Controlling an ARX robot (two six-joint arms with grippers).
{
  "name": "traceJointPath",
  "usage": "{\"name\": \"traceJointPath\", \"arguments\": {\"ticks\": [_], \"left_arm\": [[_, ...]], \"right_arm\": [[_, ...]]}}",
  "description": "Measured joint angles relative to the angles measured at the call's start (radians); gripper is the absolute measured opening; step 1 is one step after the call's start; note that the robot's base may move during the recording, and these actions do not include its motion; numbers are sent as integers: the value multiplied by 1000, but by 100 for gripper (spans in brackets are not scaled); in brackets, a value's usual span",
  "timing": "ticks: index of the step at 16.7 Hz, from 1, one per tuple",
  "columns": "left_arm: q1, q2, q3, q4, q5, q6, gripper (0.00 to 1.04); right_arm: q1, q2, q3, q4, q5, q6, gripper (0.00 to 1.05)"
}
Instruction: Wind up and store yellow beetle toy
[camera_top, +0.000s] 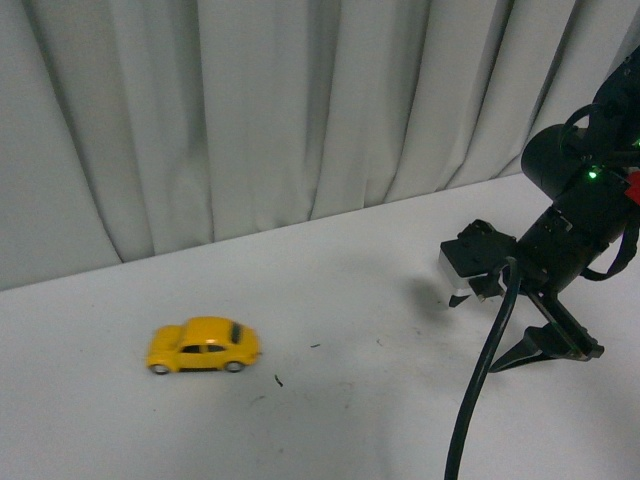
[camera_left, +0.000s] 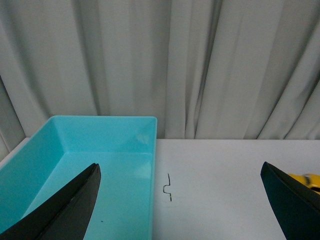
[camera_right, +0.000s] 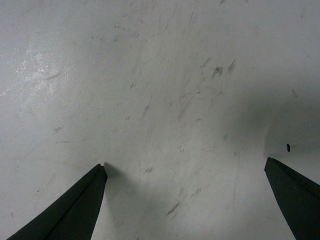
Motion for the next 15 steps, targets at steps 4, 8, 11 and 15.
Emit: {"name": "traceJointPath", "arguments": {"ticks": [4, 8, 11, 15], "left_arm": [[0, 0, 0, 0, 0, 0, 98], [0, 0, 0, 0, 0, 0, 98], [0, 0, 0, 0, 0, 0, 98], [0, 0, 0, 0, 0, 0, 98]], "right_arm": [[1, -4, -5, 6, 1, 0, 98], [1, -7, -10, 16, 1, 0, 98], [1, -11, -16, 22, 1, 0, 98], [2, -32, -42, 50, -12, 0, 98]]}}
